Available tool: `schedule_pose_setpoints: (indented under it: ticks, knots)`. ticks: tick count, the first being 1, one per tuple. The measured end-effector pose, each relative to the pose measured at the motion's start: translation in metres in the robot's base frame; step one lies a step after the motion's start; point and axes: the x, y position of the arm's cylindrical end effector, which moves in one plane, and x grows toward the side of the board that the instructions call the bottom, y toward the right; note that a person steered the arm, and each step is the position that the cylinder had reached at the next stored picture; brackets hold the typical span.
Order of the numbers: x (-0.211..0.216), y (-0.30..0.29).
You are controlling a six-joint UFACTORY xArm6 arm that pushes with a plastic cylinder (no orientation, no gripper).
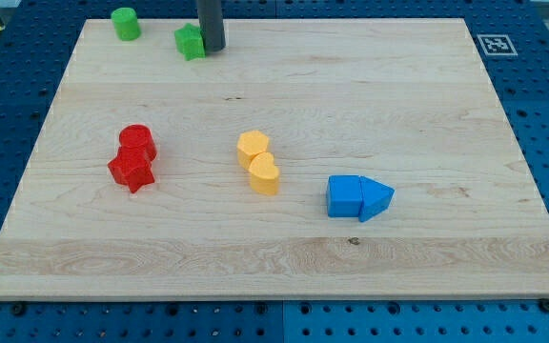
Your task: Push the green star closer to the green circle
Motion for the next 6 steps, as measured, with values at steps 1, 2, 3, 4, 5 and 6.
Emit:
schedule_pose_setpoints:
  ticks: [1,2,3,4,5,6]
  knots:
    - [0.010,-0.007]
    - [0.033,-0.009]
    - [0.028,-0.025]
    - [0.019,-0.042]
    - [0.019,-0.043]
    - [0.015,-0.043]
